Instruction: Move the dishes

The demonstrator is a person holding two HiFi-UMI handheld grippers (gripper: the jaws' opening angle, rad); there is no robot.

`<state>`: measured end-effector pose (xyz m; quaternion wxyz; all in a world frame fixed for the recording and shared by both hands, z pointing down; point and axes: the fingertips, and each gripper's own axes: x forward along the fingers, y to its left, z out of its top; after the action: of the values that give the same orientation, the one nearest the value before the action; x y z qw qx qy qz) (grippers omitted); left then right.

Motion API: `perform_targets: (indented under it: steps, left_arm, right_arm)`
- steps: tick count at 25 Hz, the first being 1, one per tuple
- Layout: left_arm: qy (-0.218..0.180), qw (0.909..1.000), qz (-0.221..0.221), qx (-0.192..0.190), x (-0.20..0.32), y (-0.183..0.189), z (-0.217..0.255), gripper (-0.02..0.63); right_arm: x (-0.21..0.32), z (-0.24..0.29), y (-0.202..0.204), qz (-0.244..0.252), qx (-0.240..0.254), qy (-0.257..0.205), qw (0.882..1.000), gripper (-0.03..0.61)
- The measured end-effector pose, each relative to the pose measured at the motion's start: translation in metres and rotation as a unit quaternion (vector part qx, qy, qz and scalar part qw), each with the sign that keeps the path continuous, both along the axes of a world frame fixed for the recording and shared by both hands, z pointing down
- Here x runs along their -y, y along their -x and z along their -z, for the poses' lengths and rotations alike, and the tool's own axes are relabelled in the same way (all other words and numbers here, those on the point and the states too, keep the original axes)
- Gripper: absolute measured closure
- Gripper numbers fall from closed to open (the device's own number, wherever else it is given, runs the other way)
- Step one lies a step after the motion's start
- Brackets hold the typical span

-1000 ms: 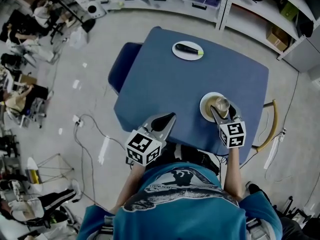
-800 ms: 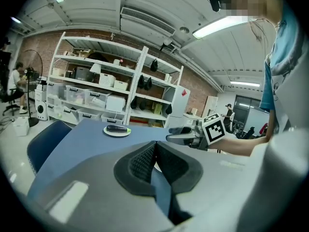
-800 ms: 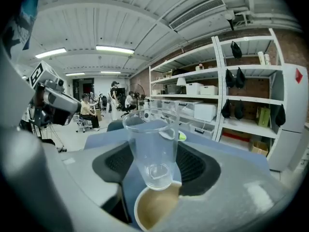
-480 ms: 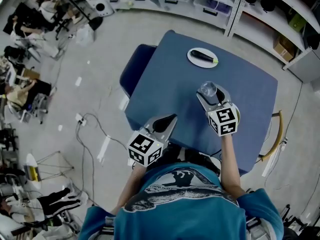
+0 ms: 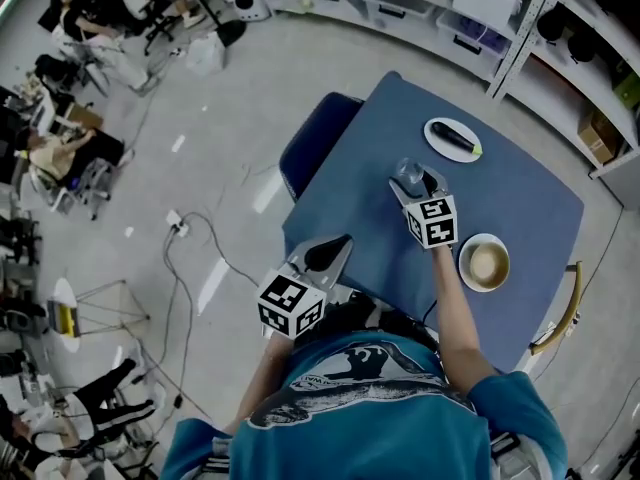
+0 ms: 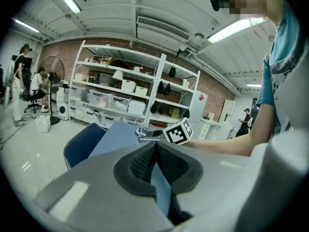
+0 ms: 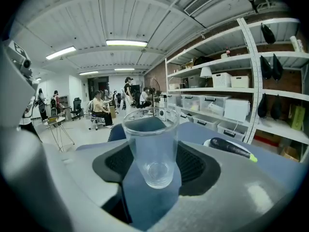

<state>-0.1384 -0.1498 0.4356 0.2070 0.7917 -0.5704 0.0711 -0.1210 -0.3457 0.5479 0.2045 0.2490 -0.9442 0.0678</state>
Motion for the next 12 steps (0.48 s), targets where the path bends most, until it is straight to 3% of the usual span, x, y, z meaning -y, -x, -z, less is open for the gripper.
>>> perform_targets:
  steps: [7,12]
  left_arm:
    - [0.006,0.9999,0.011,-0.004,-0.004,0.023,-0.004,0.601]
    - [0.008,0.9999,0.003,-0.007,0.0,0.027,-0.009,0.601]
  right_arm:
    - [-0.007,-0.033,0.012,0.002,-0.035,0.025,0.999,0.304]
    - [-0.009,-0.039,0.007,-0.009,-0.019,0.04,0.999,0.302]
